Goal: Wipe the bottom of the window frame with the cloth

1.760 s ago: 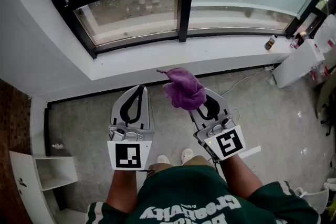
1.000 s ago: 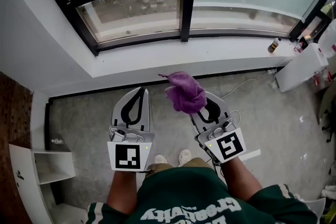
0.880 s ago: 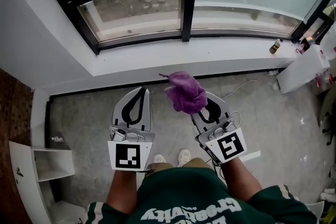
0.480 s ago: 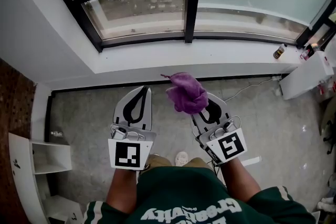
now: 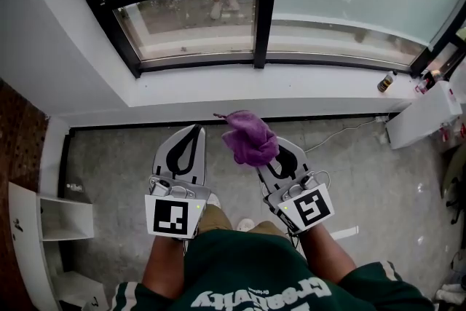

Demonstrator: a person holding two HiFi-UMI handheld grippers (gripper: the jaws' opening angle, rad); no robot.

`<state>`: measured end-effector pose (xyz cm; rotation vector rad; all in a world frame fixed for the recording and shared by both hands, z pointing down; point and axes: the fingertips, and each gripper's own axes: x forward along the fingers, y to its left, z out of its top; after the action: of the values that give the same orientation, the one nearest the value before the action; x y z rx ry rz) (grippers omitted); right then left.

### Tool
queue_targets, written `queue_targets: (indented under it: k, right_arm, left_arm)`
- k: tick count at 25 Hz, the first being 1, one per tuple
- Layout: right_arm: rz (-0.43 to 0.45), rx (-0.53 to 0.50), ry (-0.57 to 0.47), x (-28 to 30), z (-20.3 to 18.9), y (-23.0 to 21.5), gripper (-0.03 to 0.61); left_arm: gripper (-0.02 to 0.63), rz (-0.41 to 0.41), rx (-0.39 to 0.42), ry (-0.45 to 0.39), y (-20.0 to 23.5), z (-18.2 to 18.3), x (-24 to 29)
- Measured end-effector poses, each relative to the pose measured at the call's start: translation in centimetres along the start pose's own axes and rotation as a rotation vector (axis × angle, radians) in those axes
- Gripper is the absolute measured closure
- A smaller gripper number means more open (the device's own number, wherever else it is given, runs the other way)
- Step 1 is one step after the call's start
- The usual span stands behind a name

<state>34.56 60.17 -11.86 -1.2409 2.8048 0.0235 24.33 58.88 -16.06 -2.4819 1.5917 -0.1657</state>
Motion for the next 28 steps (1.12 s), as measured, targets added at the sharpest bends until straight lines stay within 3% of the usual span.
queue_targets:
  k: [9,16,25,28]
  right_arm:
    - [0.001,-0.028,0.009,3.1,-2.2,-2.4,0.474]
    - [-0.010,-0.093,0.044,8.7,-3.4,-4.3,0.474]
    - [-0.067,-0.086,0.072,23.4,-3.1,-9.5,0.474]
    - [-0.078,-0.081,0.079,28.7,-2.5,-11.0,0.474]
  left_arm:
    - [0.604,-0.003,-0.020,-0.008,1.8,-2.9,3.9]
    - [0.604,-0.078,-0.026,-0.011,3.9,-4.8,9.2]
    - [0.604,-0.160,-0.029,-0.037,14.7,-6.0,20.4]
    - [0.604,-0.178,0.009,-0.045,19.1,-6.4,23.9]
